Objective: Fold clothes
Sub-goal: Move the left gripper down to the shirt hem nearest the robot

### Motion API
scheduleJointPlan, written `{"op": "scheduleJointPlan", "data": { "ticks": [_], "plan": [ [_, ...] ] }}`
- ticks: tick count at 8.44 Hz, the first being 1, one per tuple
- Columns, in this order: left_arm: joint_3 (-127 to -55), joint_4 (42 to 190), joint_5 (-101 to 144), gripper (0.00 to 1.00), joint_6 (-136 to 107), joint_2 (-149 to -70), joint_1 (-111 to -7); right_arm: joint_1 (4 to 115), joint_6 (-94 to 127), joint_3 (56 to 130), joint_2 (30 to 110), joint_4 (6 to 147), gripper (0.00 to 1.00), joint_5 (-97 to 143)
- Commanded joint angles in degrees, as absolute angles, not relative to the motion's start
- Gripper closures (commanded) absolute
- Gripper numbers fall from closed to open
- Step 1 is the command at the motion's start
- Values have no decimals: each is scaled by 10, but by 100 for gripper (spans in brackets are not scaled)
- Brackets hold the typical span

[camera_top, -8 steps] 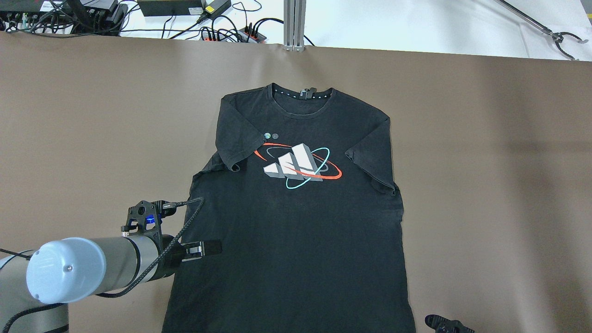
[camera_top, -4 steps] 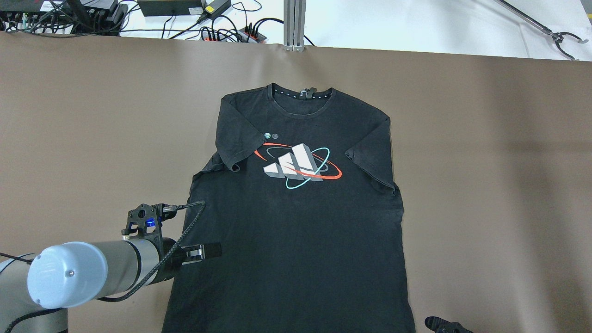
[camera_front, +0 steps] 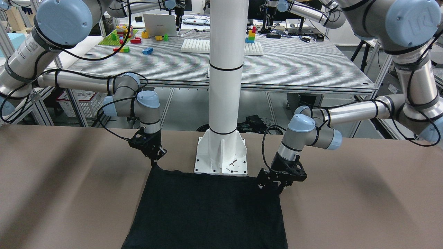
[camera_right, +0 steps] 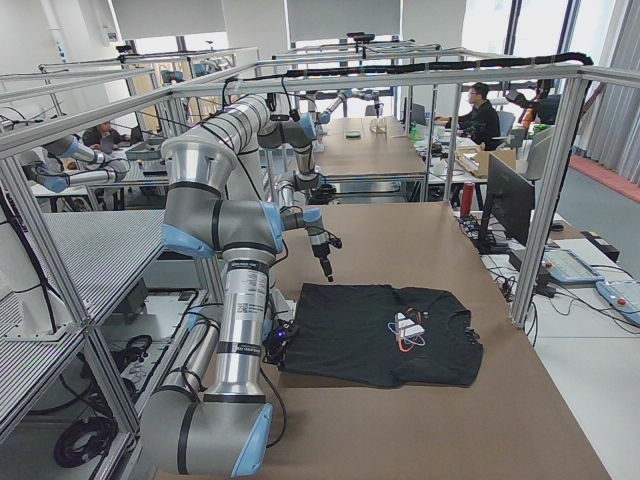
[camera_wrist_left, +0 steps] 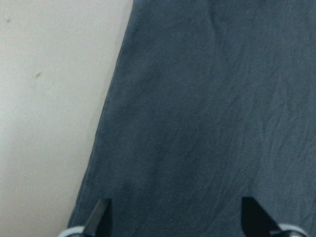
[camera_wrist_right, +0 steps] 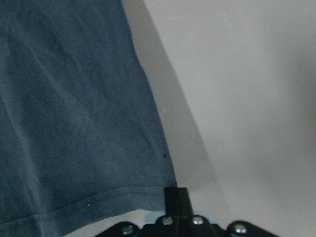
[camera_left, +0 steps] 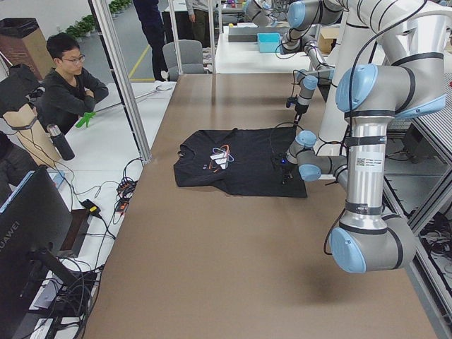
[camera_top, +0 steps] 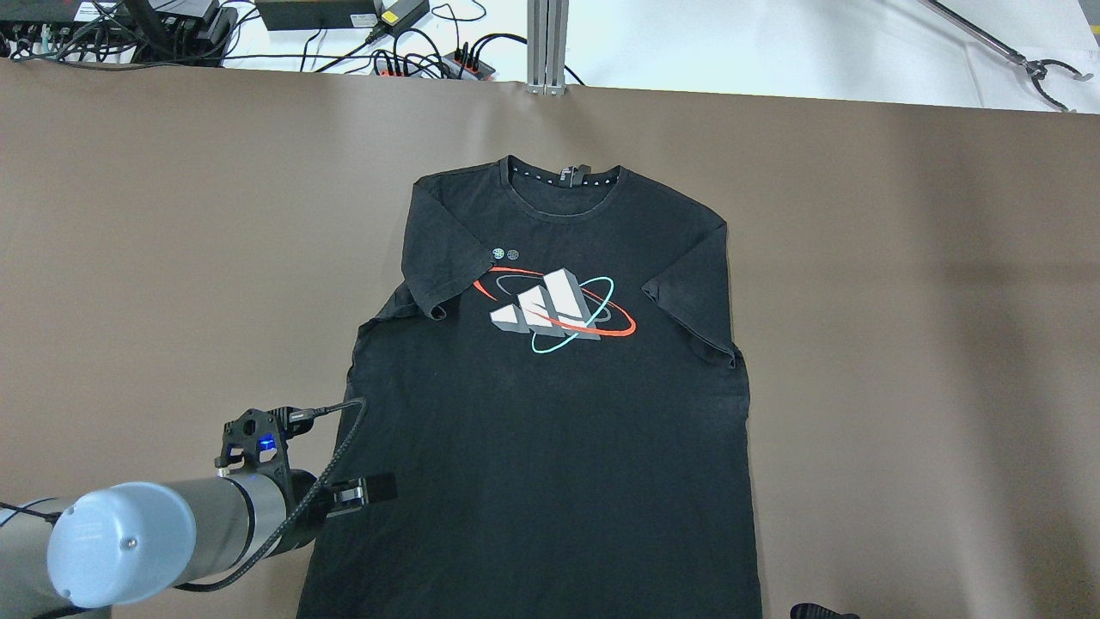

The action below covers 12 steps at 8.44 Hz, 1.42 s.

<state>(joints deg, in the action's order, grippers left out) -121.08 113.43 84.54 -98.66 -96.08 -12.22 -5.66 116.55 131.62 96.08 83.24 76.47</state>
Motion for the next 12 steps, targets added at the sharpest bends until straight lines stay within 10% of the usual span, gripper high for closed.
{"op": "scheduleJointPlan", "data": {
  "ticks": [1,12],
  "plan": [
    [-1228,1135,769,16,-1044,-908,-35,-54,1165,1324,962,837,100,766],
    [-1220,1135,744,59,-1113,-874,30,-54,1165,1324,960,837,100,765]
  ]
}}
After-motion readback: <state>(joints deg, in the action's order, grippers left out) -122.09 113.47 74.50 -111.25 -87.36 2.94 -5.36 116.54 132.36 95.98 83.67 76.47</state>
